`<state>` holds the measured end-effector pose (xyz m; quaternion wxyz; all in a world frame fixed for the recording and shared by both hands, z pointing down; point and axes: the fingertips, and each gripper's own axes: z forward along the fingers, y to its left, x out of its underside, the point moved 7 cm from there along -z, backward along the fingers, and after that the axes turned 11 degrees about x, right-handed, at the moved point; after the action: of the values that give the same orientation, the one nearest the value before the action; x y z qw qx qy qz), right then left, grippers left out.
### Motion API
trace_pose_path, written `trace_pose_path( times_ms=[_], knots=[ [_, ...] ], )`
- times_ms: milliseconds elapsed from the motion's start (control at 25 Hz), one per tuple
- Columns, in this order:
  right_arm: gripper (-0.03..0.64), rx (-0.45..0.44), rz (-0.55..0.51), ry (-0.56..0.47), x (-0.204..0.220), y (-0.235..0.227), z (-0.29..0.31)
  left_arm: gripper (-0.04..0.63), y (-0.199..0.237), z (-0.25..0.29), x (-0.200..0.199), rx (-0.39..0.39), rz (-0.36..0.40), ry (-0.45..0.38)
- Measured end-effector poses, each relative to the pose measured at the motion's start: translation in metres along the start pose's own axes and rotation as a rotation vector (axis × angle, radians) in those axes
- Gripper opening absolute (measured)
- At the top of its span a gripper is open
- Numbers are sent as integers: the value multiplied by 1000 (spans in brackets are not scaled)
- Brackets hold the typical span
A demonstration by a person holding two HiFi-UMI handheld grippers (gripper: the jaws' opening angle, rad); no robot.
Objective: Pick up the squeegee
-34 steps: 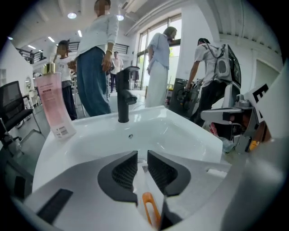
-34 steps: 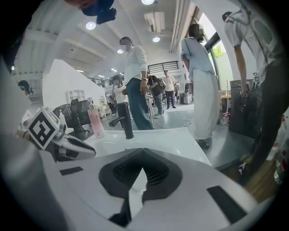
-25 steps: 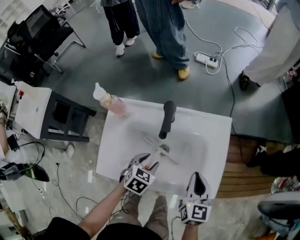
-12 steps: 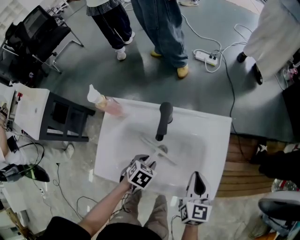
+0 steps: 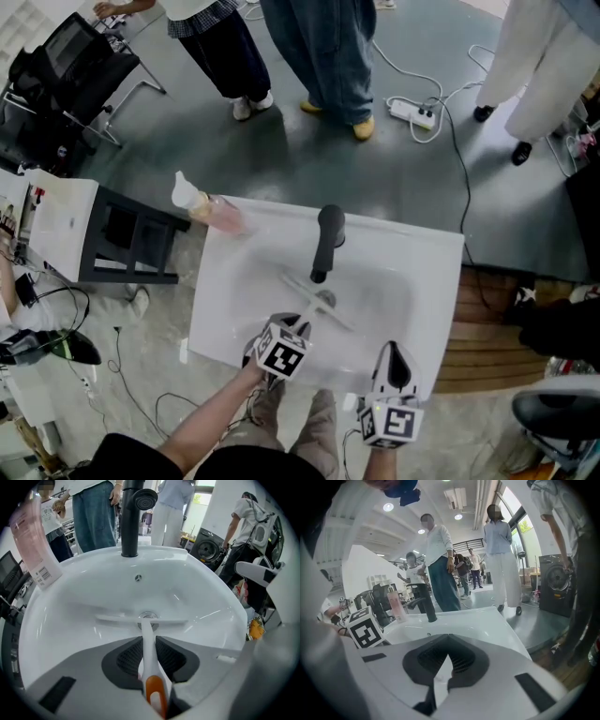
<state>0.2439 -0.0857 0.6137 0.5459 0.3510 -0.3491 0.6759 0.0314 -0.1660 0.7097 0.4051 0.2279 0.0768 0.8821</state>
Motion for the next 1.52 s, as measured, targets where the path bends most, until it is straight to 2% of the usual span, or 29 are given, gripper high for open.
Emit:
trace_pose_path(
  times_ms=[320,880,1200,1520],
  knots=[
    [-2,7,-7,-7,-6,2,-2,86,3,-6,2,-12,-14,-52],
    [-2,0,-46,-75,-44,15,-34,85,-15,-81,-16,-56,19,-257],
    [-2,-24,-70,-150,-80,29,-61,86,-33,-148,-21,-96,3,-417],
    [-2,-62,-98,-237,-112,48,-92,86,-54,-232,-22,-149,34,-643]
  ],
)
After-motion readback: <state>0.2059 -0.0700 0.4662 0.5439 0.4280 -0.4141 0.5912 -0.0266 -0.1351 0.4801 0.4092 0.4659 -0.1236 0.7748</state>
